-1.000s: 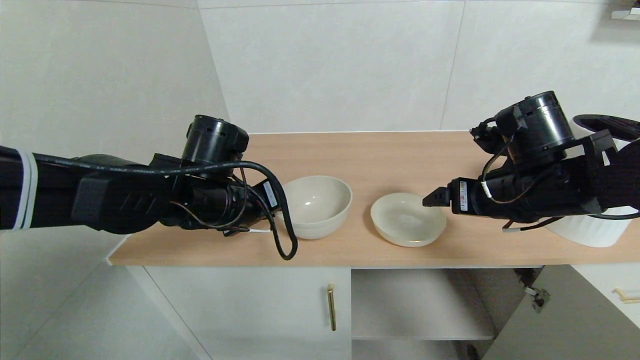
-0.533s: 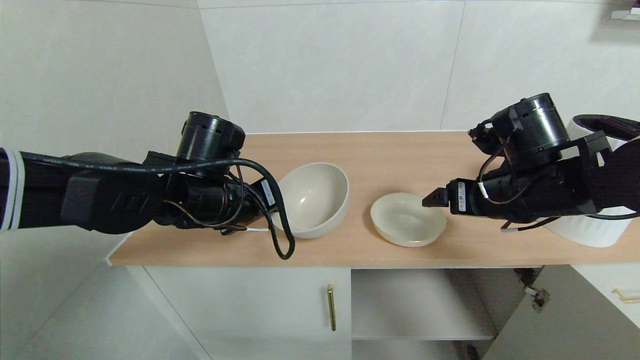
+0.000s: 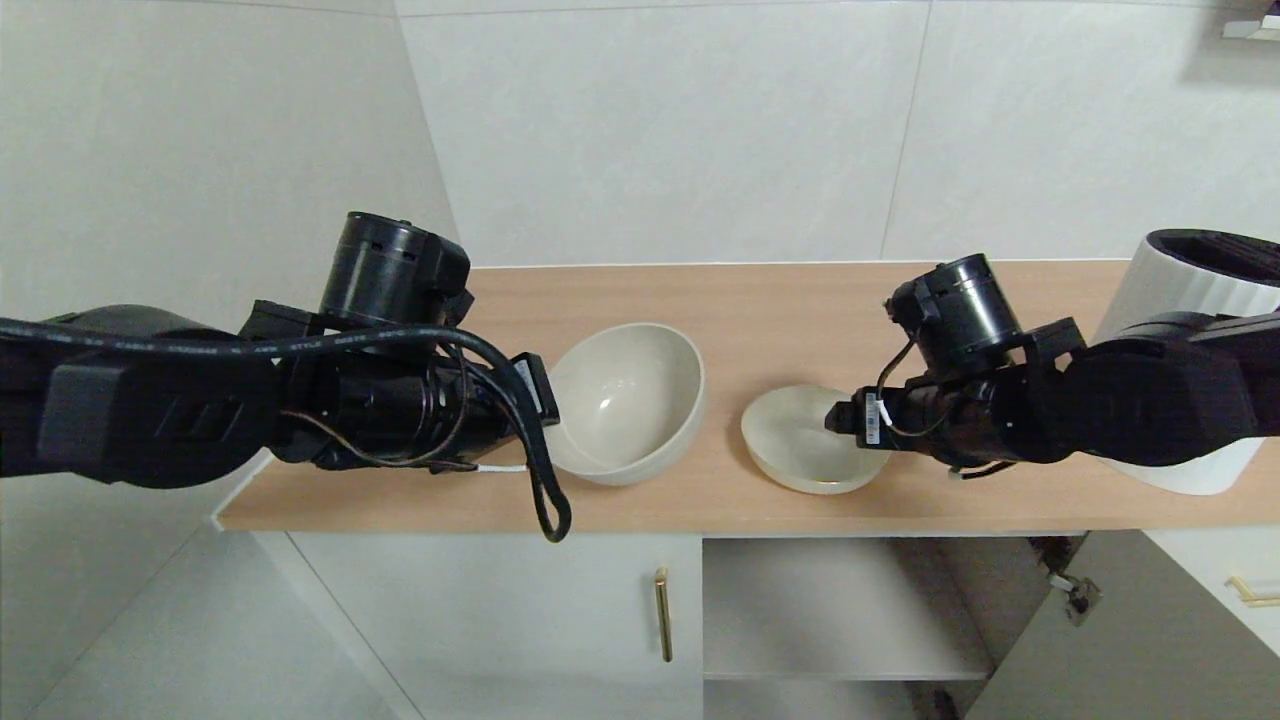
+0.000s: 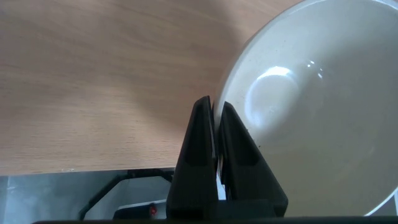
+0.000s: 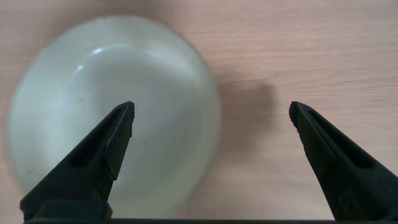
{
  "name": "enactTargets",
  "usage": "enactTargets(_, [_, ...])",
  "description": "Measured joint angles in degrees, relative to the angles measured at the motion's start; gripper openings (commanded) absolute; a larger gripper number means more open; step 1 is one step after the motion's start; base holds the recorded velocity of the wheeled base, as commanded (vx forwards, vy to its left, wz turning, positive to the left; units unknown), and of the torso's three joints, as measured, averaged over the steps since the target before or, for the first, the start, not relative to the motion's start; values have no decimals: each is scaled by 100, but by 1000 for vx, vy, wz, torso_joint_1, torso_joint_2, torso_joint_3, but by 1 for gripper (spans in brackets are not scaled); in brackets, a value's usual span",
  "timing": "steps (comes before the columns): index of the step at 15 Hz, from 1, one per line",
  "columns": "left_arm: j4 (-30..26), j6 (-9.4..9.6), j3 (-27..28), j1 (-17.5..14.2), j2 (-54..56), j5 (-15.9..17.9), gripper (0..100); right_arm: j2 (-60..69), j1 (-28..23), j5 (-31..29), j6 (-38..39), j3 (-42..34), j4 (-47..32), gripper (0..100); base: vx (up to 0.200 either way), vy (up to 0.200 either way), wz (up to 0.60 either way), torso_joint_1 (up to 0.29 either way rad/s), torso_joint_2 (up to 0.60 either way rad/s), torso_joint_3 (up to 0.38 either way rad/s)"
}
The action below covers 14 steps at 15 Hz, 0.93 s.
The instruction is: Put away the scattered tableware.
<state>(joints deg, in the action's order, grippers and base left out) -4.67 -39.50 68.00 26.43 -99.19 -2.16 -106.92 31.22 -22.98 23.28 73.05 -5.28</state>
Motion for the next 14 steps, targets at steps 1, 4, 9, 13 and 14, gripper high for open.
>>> enactTargets(1, [0, 0, 0, 0, 16, -2, 0, -96, 4, -4, 2, 0, 74, 100, 0, 0, 0, 0, 0, 0])
enactTargets(4, [0, -2, -4, 5, 40, -5, 0, -223, -13, -1, 2, 5, 90, 100, 0, 0, 0, 0, 0, 0])
enactTargets(9, [0, -2, -6, 5, 44, -9, 0, -247, -20, 18, 48, 29, 99, 0, 0, 0, 0, 0, 0, 0])
enactTargets(13, [0, -10, -6, 2, 60, -5, 0, -245, -22, 24, 126, 35, 101, 0, 0, 0, 0, 0, 0, 0])
enactTargets(14, [0, -11, -6, 2, 63, -5, 0, -239, -20, 23, 127, 41, 101, 0, 0, 0, 0, 0, 0, 0])
